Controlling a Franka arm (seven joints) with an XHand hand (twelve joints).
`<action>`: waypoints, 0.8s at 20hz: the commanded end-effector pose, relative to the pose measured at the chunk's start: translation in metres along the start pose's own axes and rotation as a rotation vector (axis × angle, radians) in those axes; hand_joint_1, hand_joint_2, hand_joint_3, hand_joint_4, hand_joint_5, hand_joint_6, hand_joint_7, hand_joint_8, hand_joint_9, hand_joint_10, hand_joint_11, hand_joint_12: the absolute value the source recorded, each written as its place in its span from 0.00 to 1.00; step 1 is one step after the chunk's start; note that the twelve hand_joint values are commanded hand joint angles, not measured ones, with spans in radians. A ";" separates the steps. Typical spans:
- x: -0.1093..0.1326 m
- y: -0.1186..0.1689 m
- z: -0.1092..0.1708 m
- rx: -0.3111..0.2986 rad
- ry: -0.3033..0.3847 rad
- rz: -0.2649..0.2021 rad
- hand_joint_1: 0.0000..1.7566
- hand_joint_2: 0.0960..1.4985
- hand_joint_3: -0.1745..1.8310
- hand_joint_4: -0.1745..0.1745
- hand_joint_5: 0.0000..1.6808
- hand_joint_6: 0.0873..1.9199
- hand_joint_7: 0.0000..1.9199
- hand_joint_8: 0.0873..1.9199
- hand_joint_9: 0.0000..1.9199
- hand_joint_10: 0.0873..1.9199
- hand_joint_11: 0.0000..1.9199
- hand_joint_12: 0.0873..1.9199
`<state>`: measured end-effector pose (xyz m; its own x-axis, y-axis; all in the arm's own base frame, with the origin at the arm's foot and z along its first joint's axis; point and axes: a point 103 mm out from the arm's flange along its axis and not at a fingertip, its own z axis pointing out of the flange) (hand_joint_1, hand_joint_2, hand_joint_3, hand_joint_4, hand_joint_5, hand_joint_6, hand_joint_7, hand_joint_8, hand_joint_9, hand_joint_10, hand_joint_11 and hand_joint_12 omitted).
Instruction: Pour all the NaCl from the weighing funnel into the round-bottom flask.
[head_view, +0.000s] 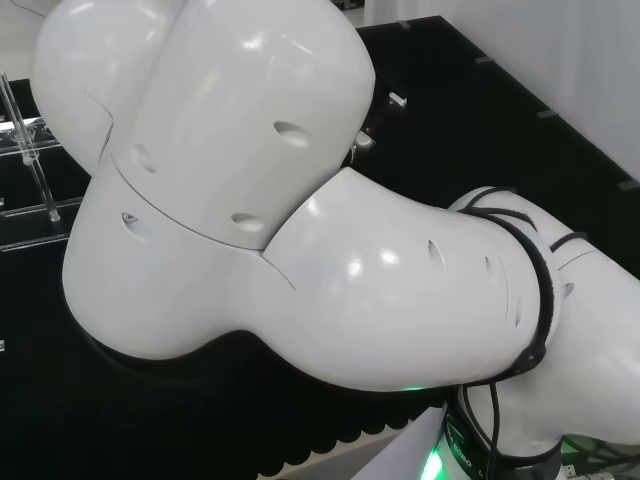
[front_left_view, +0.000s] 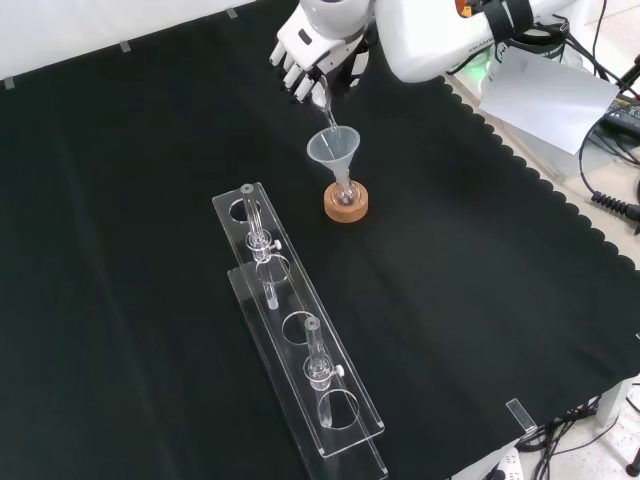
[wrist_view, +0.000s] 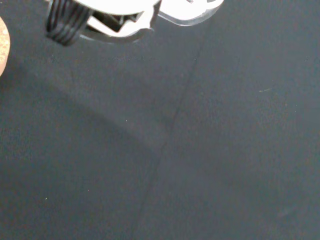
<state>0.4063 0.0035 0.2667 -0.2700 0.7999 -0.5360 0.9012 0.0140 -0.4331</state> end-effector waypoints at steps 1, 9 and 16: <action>0.004 0.001 -0.004 0.001 -0.029 -0.005 0.63 0.41 0.47 0.88 0.68 0.48 0.43 0.32 0.59 0.18 0.44 0.53; 0.007 0.002 -0.012 -0.006 -0.076 -0.008 0.63 0.41 0.47 0.88 0.67 0.48 0.43 0.32 0.59 0.18 0.44 0.53; 0.005 0.006 -0.008 0.001 -0.114 -0.014 0.63 0.41 0.47 0.89 0.67 0.48 0.43 0.32 0.59 0.18 0.44 0.53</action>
<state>0.4115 0.0133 0.2684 -0.3121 0.7408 -0.5948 0.8983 0.0263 -0.4385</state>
